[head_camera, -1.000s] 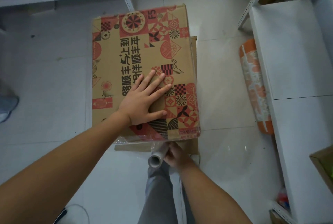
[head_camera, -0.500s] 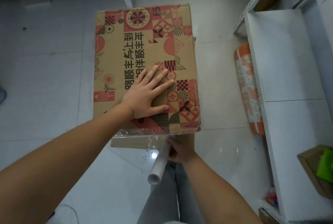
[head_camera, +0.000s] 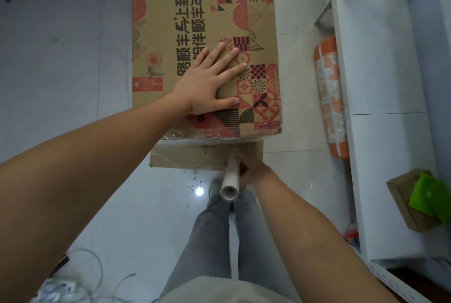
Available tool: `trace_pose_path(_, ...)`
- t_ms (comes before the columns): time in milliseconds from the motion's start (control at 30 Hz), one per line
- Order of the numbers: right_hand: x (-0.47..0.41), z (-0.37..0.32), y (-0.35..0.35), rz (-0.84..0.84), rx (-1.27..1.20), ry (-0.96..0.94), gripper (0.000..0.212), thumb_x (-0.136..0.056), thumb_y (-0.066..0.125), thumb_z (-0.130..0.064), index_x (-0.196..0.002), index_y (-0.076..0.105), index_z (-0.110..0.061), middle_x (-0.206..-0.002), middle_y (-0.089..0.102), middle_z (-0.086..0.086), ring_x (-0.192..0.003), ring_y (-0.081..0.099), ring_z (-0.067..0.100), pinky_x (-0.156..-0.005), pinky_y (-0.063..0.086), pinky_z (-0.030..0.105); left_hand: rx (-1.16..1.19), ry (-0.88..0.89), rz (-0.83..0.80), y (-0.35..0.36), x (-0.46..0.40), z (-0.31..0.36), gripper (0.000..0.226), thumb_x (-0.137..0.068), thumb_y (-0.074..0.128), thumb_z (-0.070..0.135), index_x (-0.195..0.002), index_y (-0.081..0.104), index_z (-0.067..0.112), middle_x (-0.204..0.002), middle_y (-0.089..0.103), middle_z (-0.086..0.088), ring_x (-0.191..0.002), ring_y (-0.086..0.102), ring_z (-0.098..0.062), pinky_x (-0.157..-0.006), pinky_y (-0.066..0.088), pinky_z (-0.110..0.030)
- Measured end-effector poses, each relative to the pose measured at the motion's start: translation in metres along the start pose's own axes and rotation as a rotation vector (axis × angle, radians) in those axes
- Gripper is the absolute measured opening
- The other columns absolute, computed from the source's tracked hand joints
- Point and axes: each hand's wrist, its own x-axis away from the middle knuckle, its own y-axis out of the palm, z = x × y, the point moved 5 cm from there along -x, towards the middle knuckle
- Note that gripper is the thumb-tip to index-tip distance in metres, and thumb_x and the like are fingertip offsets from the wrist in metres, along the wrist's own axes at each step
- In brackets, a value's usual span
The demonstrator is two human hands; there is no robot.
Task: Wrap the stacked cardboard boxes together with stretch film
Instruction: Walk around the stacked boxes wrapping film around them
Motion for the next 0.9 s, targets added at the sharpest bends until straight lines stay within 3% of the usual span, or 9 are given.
trace_pose_path(100,-0.020,-0.001,-0.013,0.077,0.091,-0.016,0.027,-0.088,0.063,-0.017,-0.067,0.048,-0.010,-0.070,0.047,0.009,-0.067,0.048,0.017,-0.105,0.043,0.038,-0.007,-0.002,0.001,-0.001,0.000,0.001,0.081,-0.082,0.018,0.076,-0.150,0.011,0.033,-0.160,0.005,-0.002,-0.146,-0.004,-0.027,-0.118,0.000,-0.047)
trace_pose_path(133,-0.019,0.000,-0.016,0.076,0.079,0.003,0.030,-0.089,0.061,-0.018,-0.065,0.045,-0.011,-0.065,0.047,0.010,-0.065,0.046,0.016,-0.105,0.043,0.035,-0.007,-0.002,-0.001,-0.001,0.000,0.001,0.081,-0.082,0.019,0.076,-0.150,0.011,0.033,-0.160,0.005,-0.002,-0.146,-0.004,-0.027,-0.118,0.000,-0.047)
trace_pose_path(267,-0.009,-0.002,-0.016,-0.018,-0.024,0.165,0.030,-0.094,0.041,-0.022,-0.066,0.041,-0.014,-0.035,0.049,0.004,-0.054,0.043,0.013,-0.048,0.047,0.018,-0.005,-0.005,-0.003,-0.001,-0.002,0.001,0.080,-0.083,0.021,0.074,-0.150,0.011,0.033,-0.160,0.005,-0.002,-0.146,-0.004,-0.027,-0.118,0.000,-0.047)
trace_pose_path(367,-0.003,-0.007,-0.015,-0.036,0.005,0.106,0.031,-0.096,0.037,-0.025,-0.071,0.047,-0.009,-0.038,0.056,0.006,-0.042,0.057,0.018,-0.044,0.053,0.021,-0.004,-0.007,0.008,-0.001,-0.003,0.002,0.079,-0.083,0.022,0.074,-0.150,0.012,0.032,-0.160,0.006,-0.002,-0.147,-0.003,-0.027,-0.118,0.001,-0.047)
trace_pose_path(433,-0.003,-0.015,-0.012,-0.083,0.031,0.062,0.028,-0.099,0.038,-0.024,-0.077,0.047,-0.012,-0.037,0.059,0.002,-0.052,0.060,0.015,-0.039,0.051,0.019,-0.002,-0.005,0.015,-0.001,-0.003,0.002,0.079,-0.084,0.023,0.073,-0.150,0.013,0.032,-0.159,0.008,-0.002,-0.147,-0.002,-0.028,-0.118,0.001,-0.047)
trace_pose_path(567,-0.005,-0.023,-0.023,-0.101,0.082,0.178,0.035,-0.097,0.044,-0.013,-0.063,0.038,-0.012,-0.028,0.043,0.002,-0.029,0.046,0.015,-0.030,0.041,0.018,-0.018,-0.011,0.017,-0.002,-0.002,0.003,0.079,-0.084,0.024,0.072,-0.150,0.014,0.031,-0.159,0.009,-0.003,-0.146,-0.001,-0.028,-0.118,0.002,-0.047)
trace_pose_path(633,-0.012,-0.027,-0.027,-0.110,0.024,0.136,0.035,-0.094,0.042,-0.008,-0.062,0.032,-0.015,-0.033,0.038,-0.001,-0.026,0.037,0.009,-0.031,0.039,0.014,-0.017,-0.013,0.015,-0.003,-0.004,0.004,0.079,-0.084,0.024,0.072,-0.150,0.016,0.029,-0.159,0.009,-0.004,-0.146,0.000,-0.029,-0.118,0.002,-0.047)
trace_pose_path(767,-0.014,-0.033,-0.027,-0.178,-0.095,0.115,0.016,-0.094,0.043,-0.013,-0.079,0.049,-0.008,-0.074,0.052,0.008,-0.068,0.051,0.018,-0.064,0.047,0.031,-0.038,-0.032,0.006,-0.002,-0.003,0.004,0.080,-0.083,0.025,0.073,-0.150,0.015,0.030,-0.159,0.009,-0.003,-0.146,0.000,-0.028,-0.118,0.003,-0.048)
trace_pose_path(900,-0.009,-0.035,-0.025,-0.295,-0.087,0.190,0.023,-0.097,0.041,-0.024,-0.094,0.053,-0.005,-0.088,0.057,0.011,-0.079,0.054,0.023,-0.070,0.049,0.035,-0.057,-0.056,-0.004,-0.003,-0.002,0.006,0.080,-0.083,0.027,0.072,-0.150,0.013,0.030,-0.159,0.010,-0.002,-0.146,0.000,-0.027,-0.118,0.004,-0.047)
